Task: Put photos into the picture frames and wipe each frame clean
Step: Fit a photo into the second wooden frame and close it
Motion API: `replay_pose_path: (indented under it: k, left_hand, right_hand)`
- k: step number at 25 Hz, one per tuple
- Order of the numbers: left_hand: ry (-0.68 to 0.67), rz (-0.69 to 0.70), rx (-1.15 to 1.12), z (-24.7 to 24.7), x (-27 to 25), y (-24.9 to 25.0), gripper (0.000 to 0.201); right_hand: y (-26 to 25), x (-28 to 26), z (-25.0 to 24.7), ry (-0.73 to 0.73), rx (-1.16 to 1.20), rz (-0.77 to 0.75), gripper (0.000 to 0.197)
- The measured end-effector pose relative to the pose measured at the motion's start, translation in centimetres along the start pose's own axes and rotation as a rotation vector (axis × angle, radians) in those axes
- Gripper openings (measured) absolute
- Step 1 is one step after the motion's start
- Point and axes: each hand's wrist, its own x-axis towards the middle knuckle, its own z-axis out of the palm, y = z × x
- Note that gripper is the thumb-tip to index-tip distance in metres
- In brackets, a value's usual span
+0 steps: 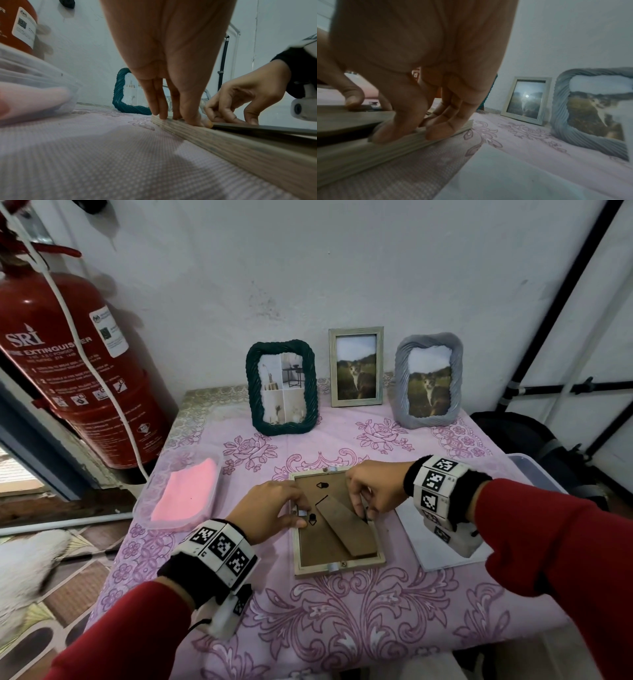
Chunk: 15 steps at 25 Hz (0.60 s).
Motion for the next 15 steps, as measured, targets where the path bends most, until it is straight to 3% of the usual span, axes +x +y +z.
replay_pose_path:
  k: [6,15]
  left_hand:
    - [0.014,0.012,-0.011,0.2,-0.1,0.0,0.024]
    - [0.005,0.001,-0.001,0.1,-0.2,0.1,0.026]
  right_hand:
    - [-0.1,1.0,-0.4,-0.053,0.081,0.060,0.016]
    - [-0.1,-0.8,0.3,0.128,0.135,0.018,0.009]
